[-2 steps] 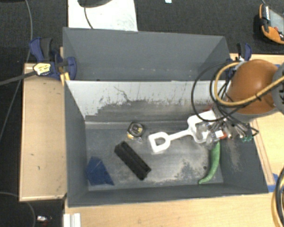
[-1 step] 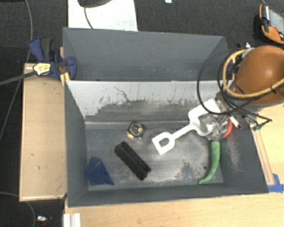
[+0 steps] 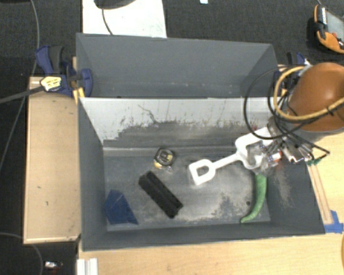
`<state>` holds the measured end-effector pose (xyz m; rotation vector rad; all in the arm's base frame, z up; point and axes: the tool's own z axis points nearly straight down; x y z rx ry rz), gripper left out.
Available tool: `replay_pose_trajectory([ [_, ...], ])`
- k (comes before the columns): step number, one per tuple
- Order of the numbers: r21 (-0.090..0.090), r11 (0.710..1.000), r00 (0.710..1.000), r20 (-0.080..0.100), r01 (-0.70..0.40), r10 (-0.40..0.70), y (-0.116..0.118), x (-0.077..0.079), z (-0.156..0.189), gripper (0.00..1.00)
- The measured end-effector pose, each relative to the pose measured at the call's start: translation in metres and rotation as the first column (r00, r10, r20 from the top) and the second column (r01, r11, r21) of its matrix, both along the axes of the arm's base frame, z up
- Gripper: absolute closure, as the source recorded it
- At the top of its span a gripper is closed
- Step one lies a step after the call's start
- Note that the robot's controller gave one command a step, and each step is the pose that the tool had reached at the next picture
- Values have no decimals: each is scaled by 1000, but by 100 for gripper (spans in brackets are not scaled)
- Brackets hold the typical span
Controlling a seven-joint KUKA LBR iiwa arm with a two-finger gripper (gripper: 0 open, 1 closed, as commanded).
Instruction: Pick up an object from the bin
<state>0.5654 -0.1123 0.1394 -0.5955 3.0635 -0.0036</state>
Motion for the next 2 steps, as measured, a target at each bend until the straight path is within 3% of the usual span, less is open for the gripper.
replay_pose_trajectory([
  [1,-6,996,996,24,-91,92,9,4,19,100],
  [2,-5,997,996,20,-83,83,8,3,18,100],
])
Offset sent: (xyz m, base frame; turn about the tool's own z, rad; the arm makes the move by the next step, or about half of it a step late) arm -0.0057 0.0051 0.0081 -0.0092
